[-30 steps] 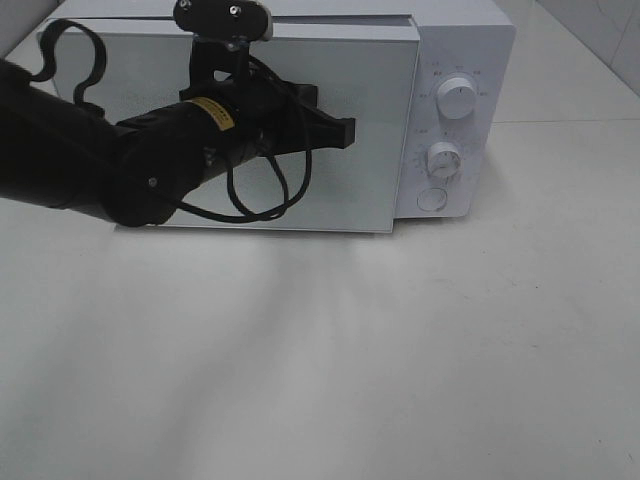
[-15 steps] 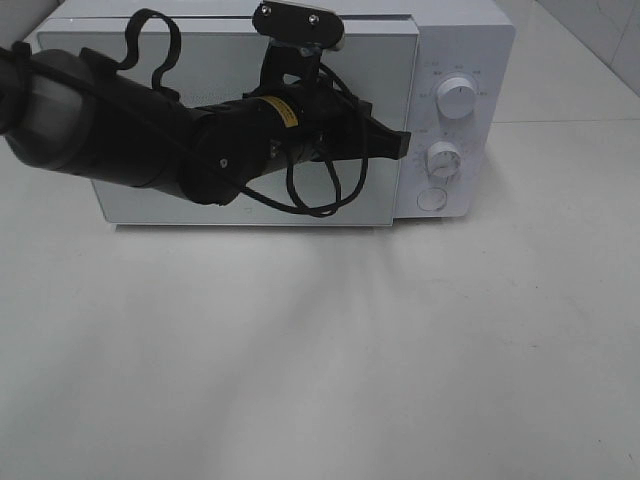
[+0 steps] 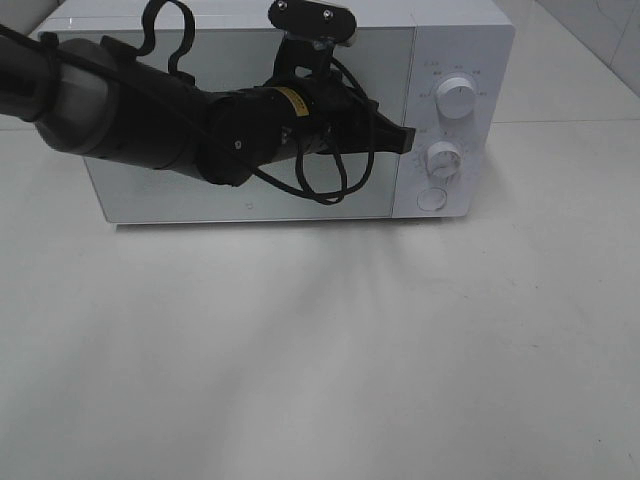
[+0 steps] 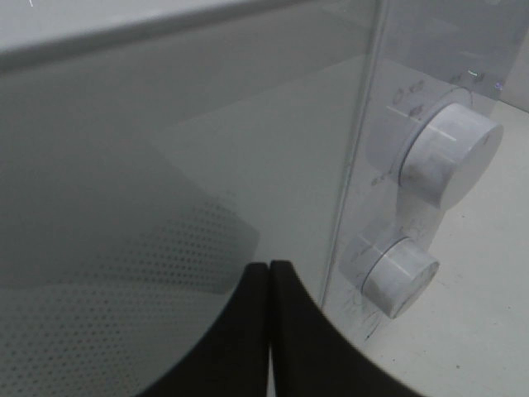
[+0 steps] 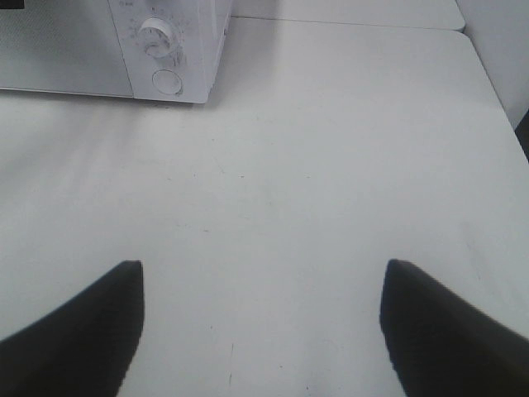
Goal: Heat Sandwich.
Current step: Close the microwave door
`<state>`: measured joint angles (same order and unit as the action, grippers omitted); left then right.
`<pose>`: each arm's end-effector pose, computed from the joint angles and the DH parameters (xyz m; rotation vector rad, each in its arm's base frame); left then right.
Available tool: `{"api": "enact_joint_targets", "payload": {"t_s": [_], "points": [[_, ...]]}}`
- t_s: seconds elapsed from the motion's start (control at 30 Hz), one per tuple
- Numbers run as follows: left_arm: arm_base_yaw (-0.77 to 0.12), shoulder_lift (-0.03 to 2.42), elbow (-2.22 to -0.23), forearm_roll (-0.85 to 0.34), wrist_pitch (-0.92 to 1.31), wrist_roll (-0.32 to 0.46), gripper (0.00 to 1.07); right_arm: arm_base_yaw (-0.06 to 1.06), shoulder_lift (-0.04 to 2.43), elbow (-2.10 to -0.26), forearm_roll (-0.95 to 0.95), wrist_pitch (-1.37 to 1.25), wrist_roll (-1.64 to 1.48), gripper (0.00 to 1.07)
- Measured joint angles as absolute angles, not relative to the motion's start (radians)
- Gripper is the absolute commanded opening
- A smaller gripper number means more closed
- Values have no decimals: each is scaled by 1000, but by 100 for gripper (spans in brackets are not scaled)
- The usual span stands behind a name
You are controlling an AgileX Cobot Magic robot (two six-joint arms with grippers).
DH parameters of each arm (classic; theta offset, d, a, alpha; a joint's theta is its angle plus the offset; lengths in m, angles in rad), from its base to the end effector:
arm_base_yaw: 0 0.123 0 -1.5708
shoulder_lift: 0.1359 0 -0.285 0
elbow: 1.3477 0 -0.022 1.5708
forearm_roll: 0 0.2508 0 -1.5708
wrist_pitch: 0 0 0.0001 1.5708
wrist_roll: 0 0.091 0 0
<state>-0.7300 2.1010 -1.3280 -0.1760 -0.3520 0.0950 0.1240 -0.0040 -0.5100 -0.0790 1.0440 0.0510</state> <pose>0.3537 -0.3092 0.1750 0.5884 1.8471 -0.4806 -0.0053 -0.0069 0.2816 -0.0699 2.0100 0.0175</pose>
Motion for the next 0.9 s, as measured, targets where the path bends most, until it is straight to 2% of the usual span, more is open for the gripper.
{"api": "enact_joint_targets", "payload": {"t_s": [0.57, 0.9], "points": [[-730, 2099, -1328, -173, -342, 97, 0, 124, -4, -510, -79, 1044, 51, 76], [-743, 2058, -1339, -215, -274, 106, 0, 124, -4, -510, -79, 1044, 51, 76]]}}
